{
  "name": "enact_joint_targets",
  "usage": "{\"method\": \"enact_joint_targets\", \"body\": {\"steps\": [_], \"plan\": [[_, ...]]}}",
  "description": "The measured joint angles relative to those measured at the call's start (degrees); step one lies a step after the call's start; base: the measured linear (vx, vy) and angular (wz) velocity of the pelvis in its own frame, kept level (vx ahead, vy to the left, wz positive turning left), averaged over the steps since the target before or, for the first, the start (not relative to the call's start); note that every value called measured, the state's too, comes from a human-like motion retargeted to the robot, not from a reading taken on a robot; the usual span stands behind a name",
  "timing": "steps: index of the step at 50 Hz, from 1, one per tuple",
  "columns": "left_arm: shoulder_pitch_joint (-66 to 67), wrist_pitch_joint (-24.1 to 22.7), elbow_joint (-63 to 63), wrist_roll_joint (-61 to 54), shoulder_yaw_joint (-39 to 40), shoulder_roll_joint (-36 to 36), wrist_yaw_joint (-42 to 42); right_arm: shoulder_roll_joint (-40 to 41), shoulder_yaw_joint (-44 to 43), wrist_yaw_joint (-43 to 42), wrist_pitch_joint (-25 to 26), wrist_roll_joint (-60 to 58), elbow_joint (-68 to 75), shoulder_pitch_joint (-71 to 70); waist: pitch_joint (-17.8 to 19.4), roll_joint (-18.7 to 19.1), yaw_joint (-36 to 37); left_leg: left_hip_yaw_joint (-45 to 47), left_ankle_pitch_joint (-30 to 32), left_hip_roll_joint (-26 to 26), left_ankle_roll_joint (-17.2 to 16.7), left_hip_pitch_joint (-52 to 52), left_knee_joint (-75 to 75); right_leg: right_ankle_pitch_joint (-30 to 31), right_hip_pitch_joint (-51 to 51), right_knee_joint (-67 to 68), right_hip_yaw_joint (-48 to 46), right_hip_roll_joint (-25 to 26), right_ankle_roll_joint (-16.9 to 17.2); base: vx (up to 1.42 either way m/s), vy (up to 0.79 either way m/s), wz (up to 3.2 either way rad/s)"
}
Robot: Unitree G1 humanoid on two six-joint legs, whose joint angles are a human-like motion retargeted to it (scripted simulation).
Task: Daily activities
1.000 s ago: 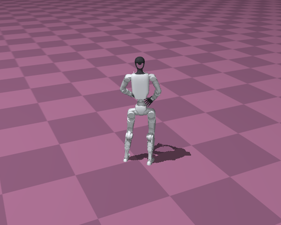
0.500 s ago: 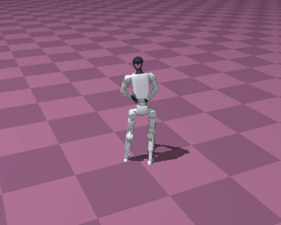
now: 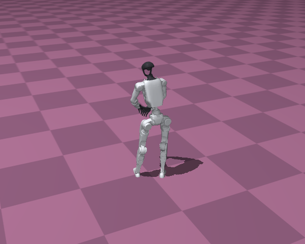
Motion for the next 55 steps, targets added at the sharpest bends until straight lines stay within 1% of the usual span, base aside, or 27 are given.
{"method": "enact_joint_targets", "body": {"steps": [4, 9, 21, 32, 37, 43, 49, 55], "plan": [[-0.61, 0.09, 0.86, -0.18, -0.06, -1.06, -0.17, 0.56, -0.04, -0.42, 0.34, -0.08, 1.58, -0.85, -0.06, -0.18, -0.28, 2.61, -0.24, 0.54, 0.75, 0.27, 0.07, 0.39, 0.30, -0.57, -1.85, 0.21, -0.39, -0.06, -0.02, 0.64], [-1.14, 0.09, 1.99, -0.46, -0.17, -2.58, -0.40, 1.49, -0.21, -1.08, 0.74, -0.23, 3.44, -1.77, -0.04, -0.33, -0.38, 3.99, -0.38, 0.84, 0.82, 0.09, 0.09, 0.98, 0.72, -1.17, -3.69, 0.58, -0.81, -0.05, 0.00, 0.54], [-0.49, 0.07, 4.74, -1.59, -0.26, -5.89, 0.39, 4.18, -1.26, -2.98, 1.41, 0.16, 7.33, -3.62, -0.25, -0.62, 0.32, 3.56, 0.21, 0.46, -0.74, -1.87, -0.02, 2.92, 0.98, -2.07, -6.85, 1.18, -1.84, -0.04, 0.03, 0.41], [1.55, 0.10, 4.79, -2.59, 0.42, -6.27, 3.94, 5.34, -2.23, -4.13, 1.65, 1.27, 8.29, -6.76, -0.63, -1.39, 1.68, 3.63, 1.20, -0.30, -2.04, -4.17, -0.14, 5.63, -0.30, -1.80, -8.58, 0.84, -3.37, 0.00, 0.05, 0.25], [2.44, 0.29, 4.00, -3.56, 1.82, -5.89, 6.90, 5.28, -3.02, -4.91, 1.48, 2.63, 7.59, -8.13, -0.52, -2.01, 2.23, 4.08, 1.54, -0.58, -2.16, -5.37, -0.18, 7.19, -1.54, -1.32, -8.74, 0.52, -4.25, 0.01, 0.06, 0.09], [3.47, 1.21, 3.73, -5.19, 5.06, -4.47, 12.35, 5.37, -4.42, -6.53, 0.63, 5.53, 5.08, -9.20, -0.07, -2.72, 2.52, 4.91, 1.81, -0.58, -2.16, -6.89, -0.23, 9.48, -3.65, -0.23, -8.24, 0.09, -5.44, 0.01, 0.07, -0.03], [2.20, 3.09, 6.10, -7.64, 10.56, -1.24, 19.04, 6.67, -5.49, -7.42, -0.48, 9.26, 1.05, -9.17, 0.74, -3.45, 2.18, 5.80, 2.01, -0.18, -2.16, -8.44, -0.26, 12.67, -6.36, 1.59, -7.08, -0.36, -6.86, 0.01, 0.08, -0.11], [-1.31, 5.07, 9.46, -9.71, 16.35, 0.13, 24.40, 7.60, -5.38, -7.15, -1.10, 12.60, -2.79, -7.41, 2.00, -4.22, 0.87, 6.54, 2.11, 0.27, -2.16, -9.80, -0.28, 16.25, -9.17, 3.91, -5.78, -0.95, -8.17, 0.02, 0.08, -0.12]]}}
